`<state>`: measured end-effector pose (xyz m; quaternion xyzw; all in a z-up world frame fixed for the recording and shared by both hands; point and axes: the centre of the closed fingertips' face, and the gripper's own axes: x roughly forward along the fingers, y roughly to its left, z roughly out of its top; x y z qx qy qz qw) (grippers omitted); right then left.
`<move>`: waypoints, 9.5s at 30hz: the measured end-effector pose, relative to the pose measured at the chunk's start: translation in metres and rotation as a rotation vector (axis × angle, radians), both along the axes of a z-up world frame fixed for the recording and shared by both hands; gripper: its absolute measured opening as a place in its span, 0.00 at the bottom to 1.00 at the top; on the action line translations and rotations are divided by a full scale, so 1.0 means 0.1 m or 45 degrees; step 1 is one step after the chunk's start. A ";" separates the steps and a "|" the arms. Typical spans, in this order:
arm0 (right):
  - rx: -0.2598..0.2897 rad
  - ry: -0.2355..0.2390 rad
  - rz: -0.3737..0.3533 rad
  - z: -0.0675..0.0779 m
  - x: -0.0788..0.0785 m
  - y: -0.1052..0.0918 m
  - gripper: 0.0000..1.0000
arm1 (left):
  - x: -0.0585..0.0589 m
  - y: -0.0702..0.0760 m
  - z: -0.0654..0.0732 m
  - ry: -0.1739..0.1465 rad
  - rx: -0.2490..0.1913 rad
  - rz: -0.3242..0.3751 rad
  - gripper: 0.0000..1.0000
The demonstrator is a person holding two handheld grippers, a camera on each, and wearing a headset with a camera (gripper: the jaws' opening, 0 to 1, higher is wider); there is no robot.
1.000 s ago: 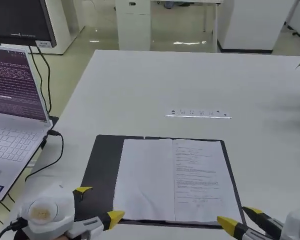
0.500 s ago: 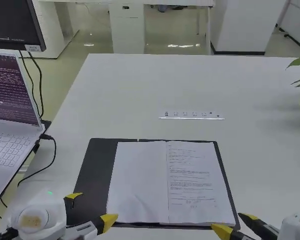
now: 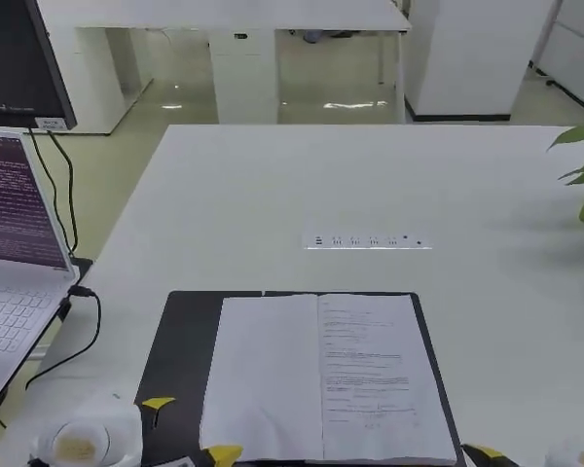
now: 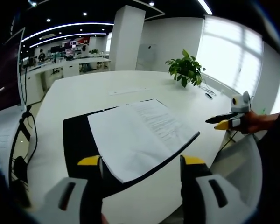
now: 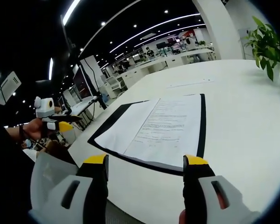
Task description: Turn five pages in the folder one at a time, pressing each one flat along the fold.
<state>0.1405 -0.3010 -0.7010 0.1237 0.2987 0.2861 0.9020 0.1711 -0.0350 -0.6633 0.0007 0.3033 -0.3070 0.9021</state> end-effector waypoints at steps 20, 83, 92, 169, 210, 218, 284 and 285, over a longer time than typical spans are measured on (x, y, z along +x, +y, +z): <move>0.002 0.008 0.008 0.01 -0.02 -0.11 0.64 | 0.29 -0.66 0.07 0.008 0.021 -0.216 0.63; 0.007 0.116 -0.044 -0.24 -0.11 -0.34 0.62 | 0.50 -2.97 -0.95 0.071 0.226 -0.617 0.65; -0.004 0.132 -0.043 -0.26 -0.11 -0.39 0.61 | 0.46 -3.00 -1.16 0.088 0.274 -0.592 0.68; 0.420 0.152 -0.087 -0.30 0.82 -0.14 0.04 | 0.33 -2.42 -0.86 0.066 0.137 -0.520 0.64; 0.474 0.093 -0.017 0.04 0.95 0.48 0.00 | 0.29 -0.93 -0.56 0.025 0.084 -0.033 0.64; 0.473 0.095 0.033 0.09 0.98 0.70 0.00 | 0.32 -0.66 -0.48 -0.010 0.098 0.004 0.64; 0.528 0.279 0.317 -0.20 0.81 2.46 0.00 | 0.14 0.70 -0.09 -0.096 0.048 0.277 0.67; 0.528 0.284 0.320 -0.21 0.80 2.49 0.00 | 0.13 0.71 -0.08 -0.097 0.047 0.280 0.67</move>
